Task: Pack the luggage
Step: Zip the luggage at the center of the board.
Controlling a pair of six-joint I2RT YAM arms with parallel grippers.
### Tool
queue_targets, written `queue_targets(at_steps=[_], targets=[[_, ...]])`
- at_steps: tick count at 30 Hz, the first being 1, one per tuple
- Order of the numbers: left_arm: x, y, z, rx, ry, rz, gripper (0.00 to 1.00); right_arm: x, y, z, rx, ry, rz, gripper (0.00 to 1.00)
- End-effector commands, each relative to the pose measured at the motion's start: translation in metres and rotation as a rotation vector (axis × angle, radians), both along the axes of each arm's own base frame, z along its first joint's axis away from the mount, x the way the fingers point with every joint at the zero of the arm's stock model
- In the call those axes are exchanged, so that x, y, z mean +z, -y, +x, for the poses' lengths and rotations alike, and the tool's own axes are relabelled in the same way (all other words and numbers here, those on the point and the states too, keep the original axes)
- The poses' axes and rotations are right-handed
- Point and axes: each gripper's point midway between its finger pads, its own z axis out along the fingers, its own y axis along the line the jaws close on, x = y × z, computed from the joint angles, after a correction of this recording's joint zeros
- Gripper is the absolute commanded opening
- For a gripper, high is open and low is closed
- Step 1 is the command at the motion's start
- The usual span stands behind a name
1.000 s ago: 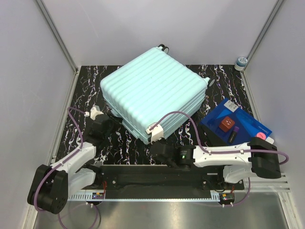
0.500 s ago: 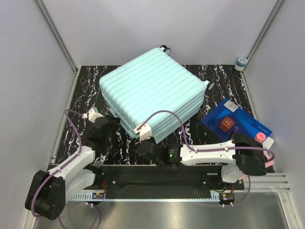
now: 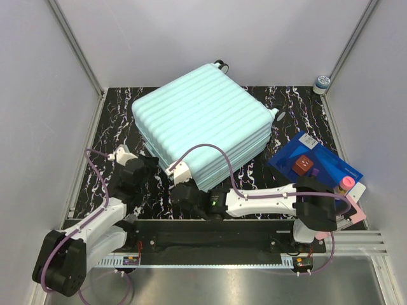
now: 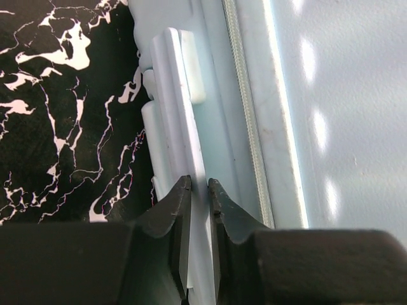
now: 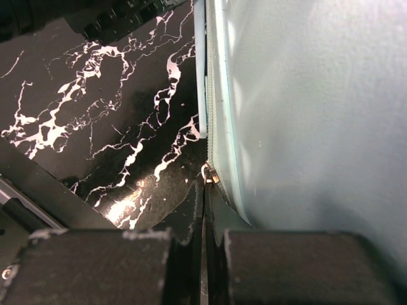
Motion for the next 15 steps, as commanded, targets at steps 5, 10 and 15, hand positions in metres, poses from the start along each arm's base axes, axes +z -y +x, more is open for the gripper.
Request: queue_targets(at_steps=[5, 10, 15], targets=[[0.026, 0.029, -0.002, -0.124, 0.137, -0.095, 0.00, 0.064, -0.067, 0.009, 0.079, -0.071, 0.327, 0.00], [0.026, 0.033, -0.005, -0.154, 0.153, -0.104, 0.00, 0.068, -0.072, 0.023, 0.061, -0.076, 0.348, 0.00], [0.031, 0.037, -0.005, -0.185, 0.159, -0.085, 0.00, 0.073, -0.074, 0.021, 0.080, -0.087, 0.353, 0.01]])
